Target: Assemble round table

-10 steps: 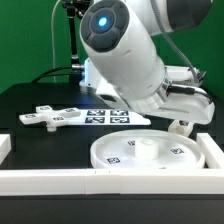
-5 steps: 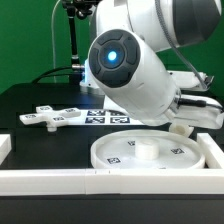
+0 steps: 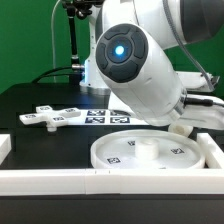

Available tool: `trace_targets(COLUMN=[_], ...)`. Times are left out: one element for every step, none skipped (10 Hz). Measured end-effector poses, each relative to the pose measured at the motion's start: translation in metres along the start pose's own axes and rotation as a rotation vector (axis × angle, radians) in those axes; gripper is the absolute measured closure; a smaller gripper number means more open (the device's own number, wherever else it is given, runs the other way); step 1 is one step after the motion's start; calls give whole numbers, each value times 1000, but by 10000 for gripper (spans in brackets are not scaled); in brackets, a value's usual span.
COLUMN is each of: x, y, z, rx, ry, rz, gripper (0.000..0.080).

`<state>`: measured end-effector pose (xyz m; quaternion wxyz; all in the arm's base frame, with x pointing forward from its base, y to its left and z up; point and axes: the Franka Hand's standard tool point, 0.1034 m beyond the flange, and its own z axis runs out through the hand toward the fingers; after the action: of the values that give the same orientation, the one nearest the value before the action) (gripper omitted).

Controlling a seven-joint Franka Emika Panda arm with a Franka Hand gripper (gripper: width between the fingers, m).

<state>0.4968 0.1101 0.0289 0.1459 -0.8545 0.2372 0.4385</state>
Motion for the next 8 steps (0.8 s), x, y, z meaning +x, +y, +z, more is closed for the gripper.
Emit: trace_targets(x=[-2, -1, 1, 3, 3, 4, 4, 4], y=[-3, -4, -5, -6, -6, -6, -6, -6], z=[5, 6, 9, 14, 19, 19, 19, 19], rx=[-5, -5, -3, -4, -5, -4, -3, -2], ry=[-6, -6, 7, 13, 14, 19, 24, 25], rz=[-5, -8, -8, -7, -7, -14, -14, -14], gripper=[151, 151, 151, 151, 151, 151, 151, 151])
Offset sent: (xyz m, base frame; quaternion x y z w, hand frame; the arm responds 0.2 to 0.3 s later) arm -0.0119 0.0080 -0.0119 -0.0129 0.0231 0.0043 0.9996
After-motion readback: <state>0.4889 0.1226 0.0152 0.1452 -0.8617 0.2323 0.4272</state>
